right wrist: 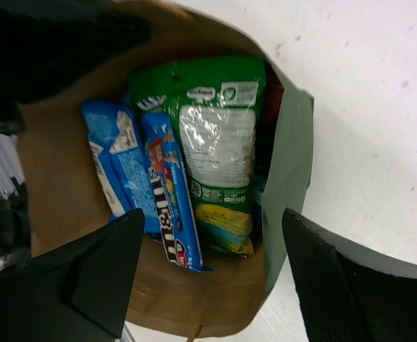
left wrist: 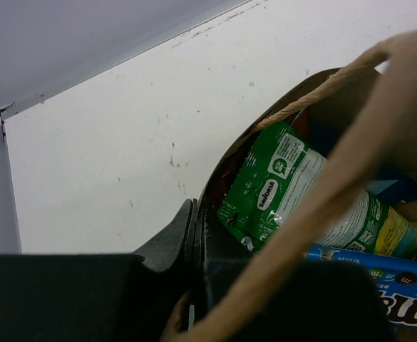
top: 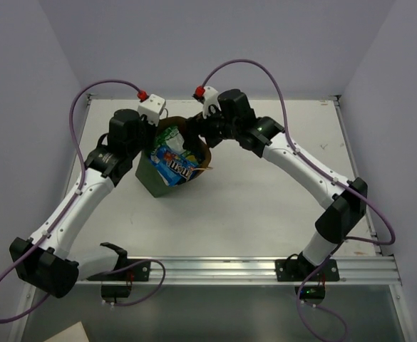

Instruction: Take the snacks out of the paper bag

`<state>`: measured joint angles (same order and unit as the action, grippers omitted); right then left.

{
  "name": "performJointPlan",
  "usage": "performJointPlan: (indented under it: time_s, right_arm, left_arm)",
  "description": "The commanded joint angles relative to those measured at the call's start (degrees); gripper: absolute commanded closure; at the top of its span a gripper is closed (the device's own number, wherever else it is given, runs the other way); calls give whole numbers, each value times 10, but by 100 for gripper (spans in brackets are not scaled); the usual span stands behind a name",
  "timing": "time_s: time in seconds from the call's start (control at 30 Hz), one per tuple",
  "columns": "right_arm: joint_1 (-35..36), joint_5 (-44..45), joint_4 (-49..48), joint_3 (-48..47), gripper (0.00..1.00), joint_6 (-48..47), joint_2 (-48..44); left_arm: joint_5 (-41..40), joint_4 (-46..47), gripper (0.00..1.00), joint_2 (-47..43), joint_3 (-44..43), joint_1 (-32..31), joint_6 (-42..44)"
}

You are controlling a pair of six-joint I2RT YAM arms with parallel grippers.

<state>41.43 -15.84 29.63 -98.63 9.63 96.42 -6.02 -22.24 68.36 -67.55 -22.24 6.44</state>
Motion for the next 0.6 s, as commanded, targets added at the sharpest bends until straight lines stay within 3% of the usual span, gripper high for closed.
performJointPlan:
  time_s: [0.0,0.3,0.43,0.57]
  right_arm:
    - [17,-1,-62,27,21,-4,4]
    - [71,14,-64,31,31,-42,35]
    - [73,85,-75,29,24,-40,22]
    - [73,129,-36,-60,19,-63,18]
  left_arm:
    - [-45,63,100,-31,16,-12,-16]
    - [-79,62,100,-38,2,-12,-9]
    - [-96,63,100,-45,4,-12,-4]
    - [-158,60,100,-31,-20,-12,18]
